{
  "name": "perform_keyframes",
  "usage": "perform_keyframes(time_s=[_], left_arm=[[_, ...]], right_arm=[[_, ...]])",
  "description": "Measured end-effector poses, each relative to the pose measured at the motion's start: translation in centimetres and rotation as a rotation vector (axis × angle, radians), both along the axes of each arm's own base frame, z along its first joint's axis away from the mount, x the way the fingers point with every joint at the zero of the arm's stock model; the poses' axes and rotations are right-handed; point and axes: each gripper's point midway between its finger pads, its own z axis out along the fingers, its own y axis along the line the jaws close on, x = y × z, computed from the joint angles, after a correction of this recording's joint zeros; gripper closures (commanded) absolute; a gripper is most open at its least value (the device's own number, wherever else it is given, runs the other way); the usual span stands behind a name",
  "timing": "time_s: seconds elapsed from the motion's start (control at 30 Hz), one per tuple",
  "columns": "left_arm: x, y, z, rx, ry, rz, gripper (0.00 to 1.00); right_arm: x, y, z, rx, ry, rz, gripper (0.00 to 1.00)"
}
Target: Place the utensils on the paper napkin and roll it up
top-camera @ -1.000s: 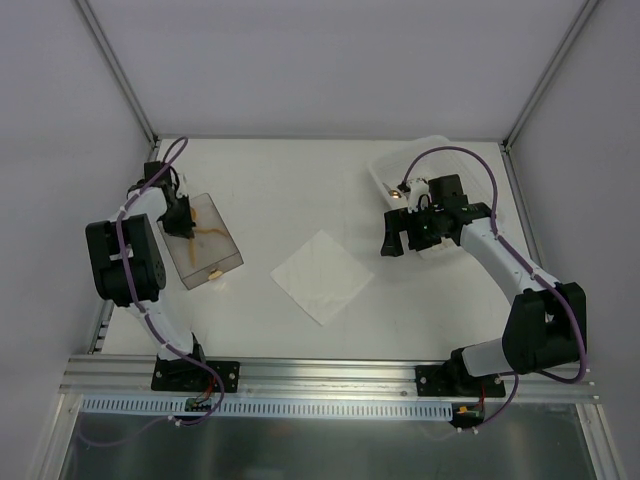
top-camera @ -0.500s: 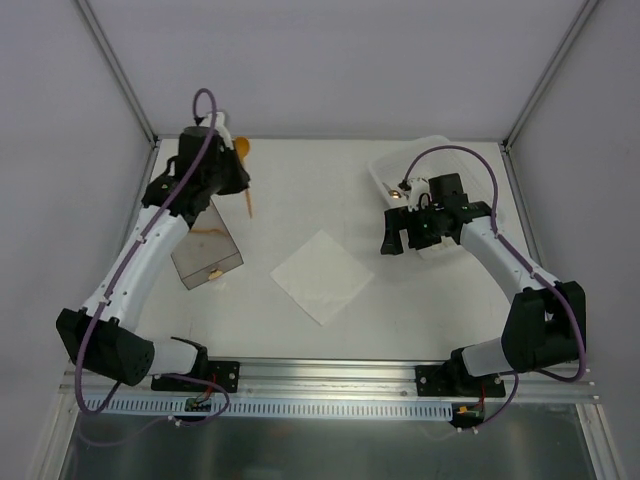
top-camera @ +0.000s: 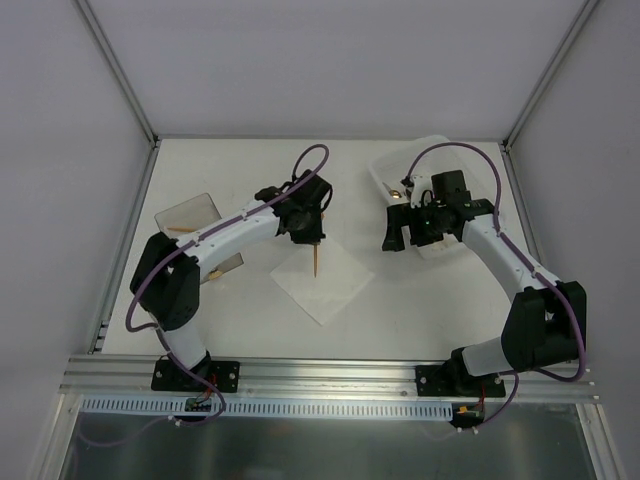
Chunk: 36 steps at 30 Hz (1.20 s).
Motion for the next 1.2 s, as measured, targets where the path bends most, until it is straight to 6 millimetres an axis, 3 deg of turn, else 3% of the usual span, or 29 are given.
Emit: perform_keyframes(time_s=[0.37,0.67,0.83,1.1,1.2], left_arm=[[-1.6,-0.3,-6.9,0.073,0.186,0.076,1.00],[-2.1,-0.4,-9.3,0.099,0.246,0.077,1.00],[-2.2,-0.5,-9.6,0.100,0.253,0.075,0.99],[-2.3,-0.4,-10.6,0.117,0.269,0.073,0.82],[-2.3,-0.3,-10.8,0.123,0.273,0.070,0.70]], right_arm=[[0.2,-1.1,-0.1,-0.012,0.006,-0.027,0.01],[0.2,-1.2,-0.4,-0.012,0.016,-0.031,0.01],[0.3,-1.3,-0.6,-0.012,0.022,-0.035,0.01],[0.3,-1.4,-0.9,-0.013,0.035,-0.038,0.01],[0.4,-1.4,-0.9,-0.013,0.035,-0.039,0.01]])
